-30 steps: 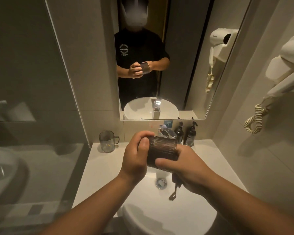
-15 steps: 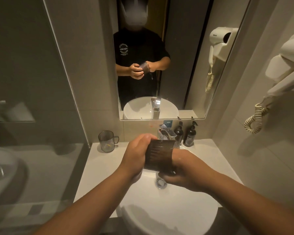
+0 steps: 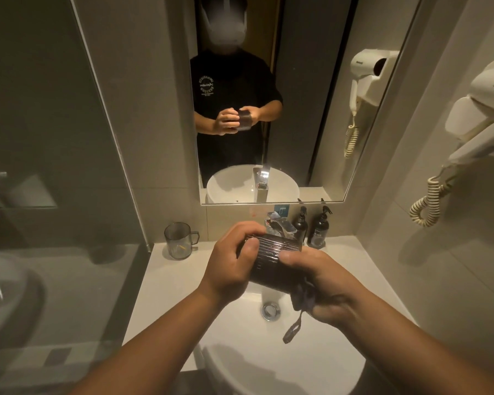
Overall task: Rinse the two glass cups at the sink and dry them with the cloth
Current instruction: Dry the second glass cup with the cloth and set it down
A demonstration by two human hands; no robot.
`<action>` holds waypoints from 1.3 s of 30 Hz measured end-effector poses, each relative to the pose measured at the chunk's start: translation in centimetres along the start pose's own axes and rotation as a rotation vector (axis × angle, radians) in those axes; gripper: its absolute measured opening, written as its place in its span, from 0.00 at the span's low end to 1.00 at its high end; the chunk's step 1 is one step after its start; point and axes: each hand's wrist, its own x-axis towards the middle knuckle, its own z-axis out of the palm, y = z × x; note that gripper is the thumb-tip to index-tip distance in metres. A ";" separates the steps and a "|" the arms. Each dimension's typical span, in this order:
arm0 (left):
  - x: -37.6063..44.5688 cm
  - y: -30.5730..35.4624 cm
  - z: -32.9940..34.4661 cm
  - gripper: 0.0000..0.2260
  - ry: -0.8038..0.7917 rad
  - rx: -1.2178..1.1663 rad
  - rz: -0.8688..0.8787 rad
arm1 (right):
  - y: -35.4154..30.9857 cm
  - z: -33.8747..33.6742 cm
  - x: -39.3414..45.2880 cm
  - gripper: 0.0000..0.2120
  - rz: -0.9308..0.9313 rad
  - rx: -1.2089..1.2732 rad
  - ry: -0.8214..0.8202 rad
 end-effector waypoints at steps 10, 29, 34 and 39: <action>1.5 -0.6 0.0 0.13 0.429 -0.754 -0.840 | -2.1 -2.0 -0.6 0.15 -0.334 0.172 0.045; 0.3 1.3 -0.3 0.25 -0.126 -0.625 -0.939 | 2.9 -2.5 2.3 0.17 -1.119 -1.170 0.190; 0.6 2.5 0.4 0.31 -0.050 -0.684 -0.916 | 2.8 -1.9 2.1 0.12 -1.200 -1.259 0.122; 0.9 3.3 1.4 0.31 0.045 -0.741 -0.873 | 3.5 -1.9 2.5 0.24 -1.263 -1.387 0.185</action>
